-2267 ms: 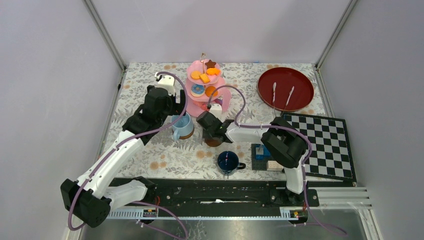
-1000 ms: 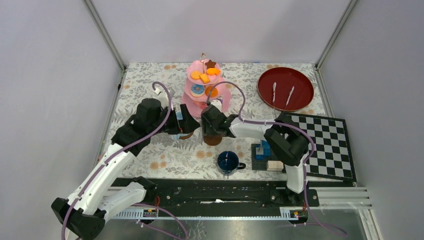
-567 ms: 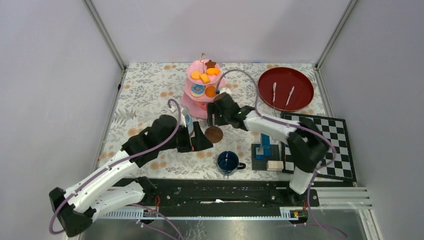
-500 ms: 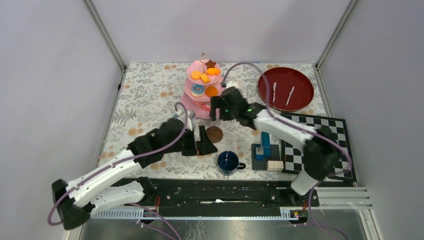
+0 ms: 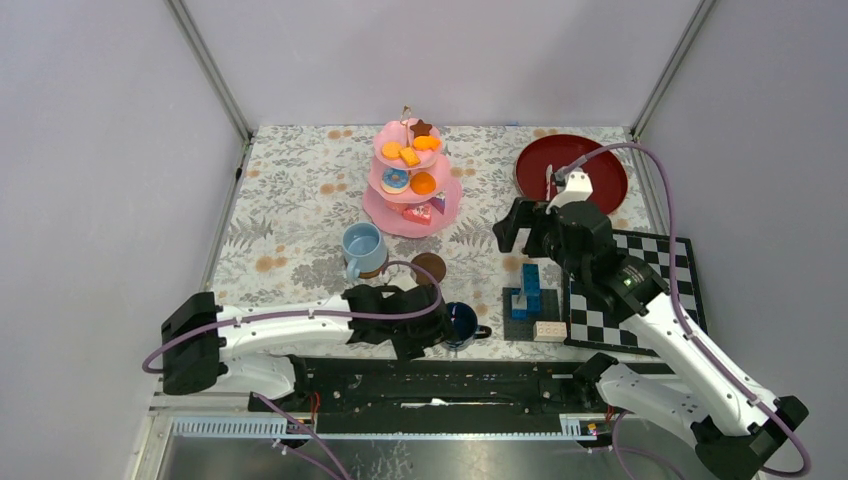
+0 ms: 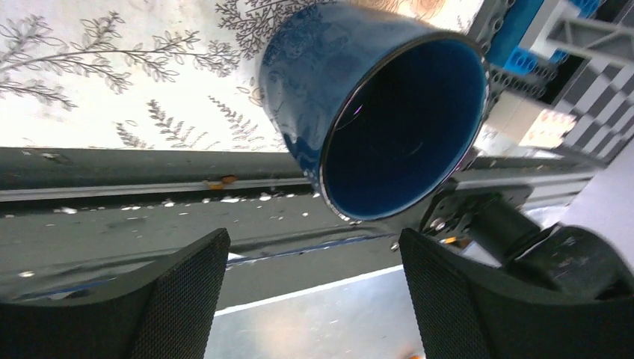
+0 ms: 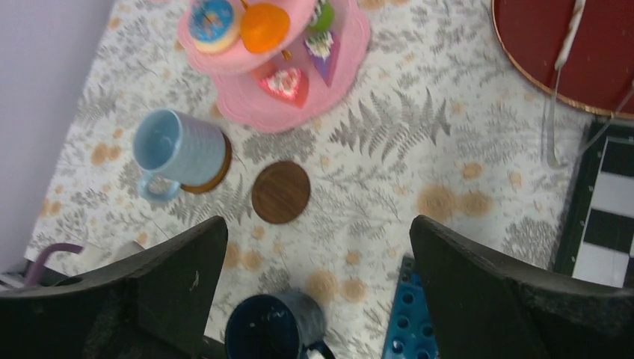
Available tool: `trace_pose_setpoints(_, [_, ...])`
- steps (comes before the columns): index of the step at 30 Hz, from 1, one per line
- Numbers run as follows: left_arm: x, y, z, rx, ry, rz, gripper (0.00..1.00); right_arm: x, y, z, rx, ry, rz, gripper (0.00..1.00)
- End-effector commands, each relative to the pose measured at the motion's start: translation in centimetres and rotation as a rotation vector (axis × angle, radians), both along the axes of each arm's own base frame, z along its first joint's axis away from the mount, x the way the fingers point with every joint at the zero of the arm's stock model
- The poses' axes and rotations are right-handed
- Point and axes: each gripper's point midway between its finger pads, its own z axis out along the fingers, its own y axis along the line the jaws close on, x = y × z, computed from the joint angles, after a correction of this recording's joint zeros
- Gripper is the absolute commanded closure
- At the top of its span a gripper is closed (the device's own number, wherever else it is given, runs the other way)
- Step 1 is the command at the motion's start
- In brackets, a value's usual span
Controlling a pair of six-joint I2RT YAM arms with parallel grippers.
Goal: Serve the afternoon tea
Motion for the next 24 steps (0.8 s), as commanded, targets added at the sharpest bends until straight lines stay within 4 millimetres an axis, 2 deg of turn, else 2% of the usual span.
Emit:
trace_pose_setpoints(1, [1.3,-2.5,1.1,-0.109,0.069,0.263,0.14,-1.7,-0.6,-2.0,-0.017,0.064,0.011,0.00])
trace_pose_setpoints(4, [1.2,-2.7,0.5,-0.096,0.120,0.358,0.16,-2.3,-1.2,-1.7,-0.017,0.045,0.011,0.00])
trace_pose_setpoints(8, [0.8,-2.3,-0.4,-0.121,0.197,0.545,0.25,-2.8,-1.7,-1.6,-0.019,0.031,0.013,0.00])
trace_pose_setpoints(11, [1.3,-2.4,-0.5,-0.148,0.194,0.639,0.29,-3.2,-1.8,-1.8,-0.016,0.031,0.023,0.00])
trace_pose_setpoints(20, [2.1,-3.0,-2.7,-0.205,0.237,0.760,0.39,-3.6,-2.3,-2.5,-0.030,0.024,0.026,0.00])
trace_pose_setpoints(24, [2.8,-3.3,-2.8,-0.222,0.211,0.777,0.44,-3.6,-2.3,-2.8,-0.035,0.029,0.022,0.00])
